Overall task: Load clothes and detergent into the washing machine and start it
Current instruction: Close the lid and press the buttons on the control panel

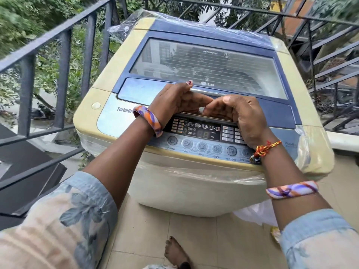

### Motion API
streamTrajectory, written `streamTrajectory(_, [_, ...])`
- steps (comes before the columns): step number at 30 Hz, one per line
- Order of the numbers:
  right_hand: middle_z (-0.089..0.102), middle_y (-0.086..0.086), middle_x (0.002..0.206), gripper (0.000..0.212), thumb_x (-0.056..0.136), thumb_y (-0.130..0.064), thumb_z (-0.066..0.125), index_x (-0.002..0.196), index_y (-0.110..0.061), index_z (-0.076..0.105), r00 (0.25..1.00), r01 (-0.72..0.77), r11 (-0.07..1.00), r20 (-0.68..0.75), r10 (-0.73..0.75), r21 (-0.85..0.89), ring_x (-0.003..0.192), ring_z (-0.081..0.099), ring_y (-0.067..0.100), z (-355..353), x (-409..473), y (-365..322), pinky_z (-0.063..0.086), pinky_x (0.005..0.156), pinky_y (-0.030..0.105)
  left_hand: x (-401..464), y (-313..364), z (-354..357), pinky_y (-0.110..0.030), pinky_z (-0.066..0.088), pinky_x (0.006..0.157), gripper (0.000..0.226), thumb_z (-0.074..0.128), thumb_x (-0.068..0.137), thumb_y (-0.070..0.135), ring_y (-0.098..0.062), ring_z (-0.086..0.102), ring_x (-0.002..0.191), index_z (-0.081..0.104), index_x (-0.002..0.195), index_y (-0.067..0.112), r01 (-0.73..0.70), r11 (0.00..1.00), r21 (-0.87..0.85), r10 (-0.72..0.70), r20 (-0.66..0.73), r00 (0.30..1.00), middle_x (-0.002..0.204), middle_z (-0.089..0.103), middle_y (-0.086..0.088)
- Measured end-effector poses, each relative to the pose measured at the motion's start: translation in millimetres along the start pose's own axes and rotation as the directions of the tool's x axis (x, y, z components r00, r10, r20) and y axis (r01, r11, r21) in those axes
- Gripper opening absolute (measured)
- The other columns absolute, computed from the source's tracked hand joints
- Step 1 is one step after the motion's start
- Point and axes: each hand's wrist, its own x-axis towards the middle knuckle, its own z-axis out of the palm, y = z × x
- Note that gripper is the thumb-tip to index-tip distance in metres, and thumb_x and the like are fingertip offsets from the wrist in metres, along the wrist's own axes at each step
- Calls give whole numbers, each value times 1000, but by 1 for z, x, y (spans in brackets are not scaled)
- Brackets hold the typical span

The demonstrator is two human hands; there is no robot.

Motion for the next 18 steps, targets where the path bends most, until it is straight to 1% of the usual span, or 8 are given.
streamTrajectory(3, [73,8,74,35,84,-15,37,77,0,68,1000,3,1000,-4,-3,-3,78,67,23,2,0,-1,54,80,27,0,0,0,-25,53,88,49,28,85,32,-11,71,83,68,92,3,7,1000,5,-7,-6,1000,78,76,1])
streamTrajectory(5, [73,7,73,35,84,-14,37,77,-1,68,1000,-1,1000,-2,1,5,76,67,21,2,-1,-2,55,79,26,-1,2,2,-24,54,85,47,28,92,29,-10,71,81,67,92,3,5,1000,18,-4,-31,1000,75,76,3])
streamTrajectory(7, [74,6,72,35,85,-13,36,76,-2,68,1000,-3,1000,5,3,16,74,68,18,2,-1,-3,55,78,24,-3,4,4,-20,54,82,49,22,99,21,-6,71,78,67,90,3,2,999,36,0,-53,999,71,76,5])
streamTrajectory(10, [74,6,72,35,85,-12,36,76,-2,68,1000,-2,1000,7,2,27,74,68,17,2,-2,-3,54,77,23,-4,5,5,-19,53,83,53,19,99,19,-5,71,78,68,84,7,4,998,58,-1,-57,998,71,76,6])
streamTrajectory(14, [74,6,72,35,84,-14,36,76,-3,69,1000,1,1000,0,-1,15,75,68,20,2,0,-2,55,78,26,-4,6,6,-19,53,81,54,18,99,19,-4,70,74,67,79,7,24,999,41,-21,-72,997,68,75,7])
streamTrajectory(18, [74,3,70,35,83,-13,37,75,-3,69,1000,16,1000,-4,-16,-15,73,69,16,3,0,-2,54,75,22,-6,7,9,-18,54,77,54,20,99,16,-5,70,69,67,75,6,5,999,50,0,-85,996,65,74,6])
